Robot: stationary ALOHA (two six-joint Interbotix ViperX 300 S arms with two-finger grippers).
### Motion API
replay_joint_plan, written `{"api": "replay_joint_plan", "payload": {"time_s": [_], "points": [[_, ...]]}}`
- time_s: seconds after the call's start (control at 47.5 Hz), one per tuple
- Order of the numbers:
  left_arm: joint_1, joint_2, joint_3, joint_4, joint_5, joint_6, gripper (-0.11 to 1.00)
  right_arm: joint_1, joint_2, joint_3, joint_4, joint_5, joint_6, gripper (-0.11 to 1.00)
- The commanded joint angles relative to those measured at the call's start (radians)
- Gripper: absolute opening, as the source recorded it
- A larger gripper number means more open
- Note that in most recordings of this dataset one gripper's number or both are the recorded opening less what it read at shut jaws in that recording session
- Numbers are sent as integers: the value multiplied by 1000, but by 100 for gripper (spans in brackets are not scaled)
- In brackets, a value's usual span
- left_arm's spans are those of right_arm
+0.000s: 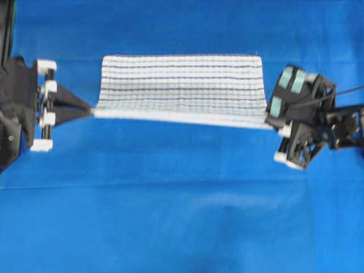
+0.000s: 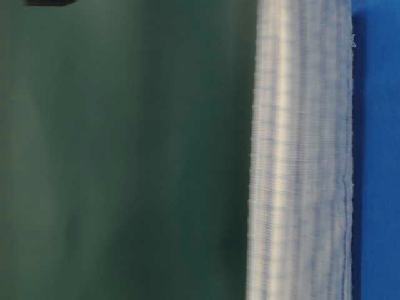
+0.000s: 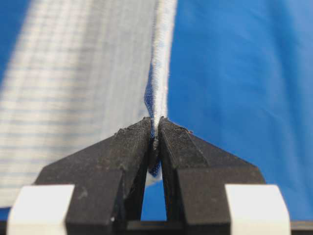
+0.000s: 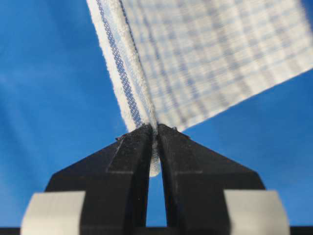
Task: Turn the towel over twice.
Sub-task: 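Swing the held edge over and lay it along the near side, then open both grippers and withdraw them sideways from the towel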
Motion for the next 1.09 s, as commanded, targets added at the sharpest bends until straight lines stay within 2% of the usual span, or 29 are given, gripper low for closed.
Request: {"api": "replay_joint_plan", "payload": {"time_s": [0.0,0.126,0.231,0.484,0.736,1.073], "points": [[-55,32,-3,-2,-5,-34,4,31,14,8,15,-44,25,8],[-140,92,-8,-2,-12,-100,5,67,44,32,29,-126,63,8],[-189,144,-9,-2,-32,-126,4,91,83,55,35,-192,112,8],[-227,302,-17,-2,-87,-170,5,120,160,75,35,-285,202,8],[-253,408,-71,-2,-83,-172,4,123,189,69,35,-304,209,8],[-258,414,-80,-2,-55,-170,5,121,222,57,34,-304,209,9]]}}
